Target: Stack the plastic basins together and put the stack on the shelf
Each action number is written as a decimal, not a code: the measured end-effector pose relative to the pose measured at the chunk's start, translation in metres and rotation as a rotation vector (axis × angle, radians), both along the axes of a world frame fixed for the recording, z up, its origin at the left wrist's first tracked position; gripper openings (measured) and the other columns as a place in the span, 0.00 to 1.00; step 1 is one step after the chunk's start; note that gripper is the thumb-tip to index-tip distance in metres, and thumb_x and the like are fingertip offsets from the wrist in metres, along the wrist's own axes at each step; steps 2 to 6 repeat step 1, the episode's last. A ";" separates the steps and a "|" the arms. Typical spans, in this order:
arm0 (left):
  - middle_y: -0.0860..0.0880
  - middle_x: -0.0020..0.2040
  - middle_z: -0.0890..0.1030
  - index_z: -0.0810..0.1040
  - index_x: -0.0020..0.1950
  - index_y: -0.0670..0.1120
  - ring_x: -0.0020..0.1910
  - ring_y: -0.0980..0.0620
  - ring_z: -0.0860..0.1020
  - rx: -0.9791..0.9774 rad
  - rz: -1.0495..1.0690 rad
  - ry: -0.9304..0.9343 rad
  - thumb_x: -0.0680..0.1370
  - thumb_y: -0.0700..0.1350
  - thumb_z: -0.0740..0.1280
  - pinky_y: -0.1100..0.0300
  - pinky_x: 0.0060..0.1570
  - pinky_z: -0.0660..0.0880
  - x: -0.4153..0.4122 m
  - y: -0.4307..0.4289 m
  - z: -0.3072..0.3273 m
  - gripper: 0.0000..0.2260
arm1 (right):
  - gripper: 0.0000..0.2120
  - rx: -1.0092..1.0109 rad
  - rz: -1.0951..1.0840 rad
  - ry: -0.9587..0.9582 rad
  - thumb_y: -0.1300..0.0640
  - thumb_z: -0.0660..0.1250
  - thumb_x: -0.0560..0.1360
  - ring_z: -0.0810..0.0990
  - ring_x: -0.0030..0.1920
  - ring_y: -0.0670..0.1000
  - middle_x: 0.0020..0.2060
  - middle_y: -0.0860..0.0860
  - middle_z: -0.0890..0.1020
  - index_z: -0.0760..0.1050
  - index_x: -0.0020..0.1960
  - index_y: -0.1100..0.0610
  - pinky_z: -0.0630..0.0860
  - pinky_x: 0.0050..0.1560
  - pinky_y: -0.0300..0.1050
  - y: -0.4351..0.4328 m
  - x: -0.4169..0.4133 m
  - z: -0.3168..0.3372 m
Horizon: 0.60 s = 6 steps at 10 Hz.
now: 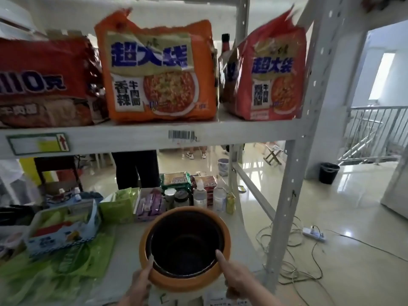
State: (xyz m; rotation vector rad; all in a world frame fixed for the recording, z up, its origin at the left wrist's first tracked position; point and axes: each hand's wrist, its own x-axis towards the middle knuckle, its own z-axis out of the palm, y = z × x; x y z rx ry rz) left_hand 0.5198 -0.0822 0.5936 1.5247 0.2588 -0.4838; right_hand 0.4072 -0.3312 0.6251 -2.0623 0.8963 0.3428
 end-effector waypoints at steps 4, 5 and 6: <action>0.39 0.80 0.62 0.60 0.80 0.34 0.79 0.36 0.62 0.039 0.097 0.039 0.79 0.64 0.56 0.47 0.78 0.57 -0.022 0.007 -0.011 0.41 | 0.46 0.055 0.035 0.063 0.26 0.41 0.78 0.79 0.66 0.54 0.67 0.57 0.80 0.78 0.70 0.57 0.71 0.64 0.46 0.011 -0.022 0.009; 0.39 0.80 0.62 0.60 0.80 0.34 0.79 0.36 0.62 0.039 0.097 0.039 0.79 0.64 0.56 0.47 0.78 0.57 -0.022 0.007 -0.011 0.41 | 0.46 0.055 0.035 0.063 0.26 0.41 0.78 0.79 0.66 0.54 0.67 0.57 0.80 0.78 0.70 0.57 0.71 0.64 0.46 0.011 -0.022 0.009; 0.39 0.80 0.62 0.60 0.80 0.34 0.79 0.36 0.62 0.039 0.097 0.039 0.79 0.64 0.56 0.47 0.78 0.57 -0.022 0.007 -0.011 0.41 | 0.46 0.055 0.035 0.063 0.26 0.41 0.78 0.79 0.66 0.54 0.67 0.57 0.80 0.78 0.70 0.57 0.71 0.64 0.46 0.011 -0.022 0.009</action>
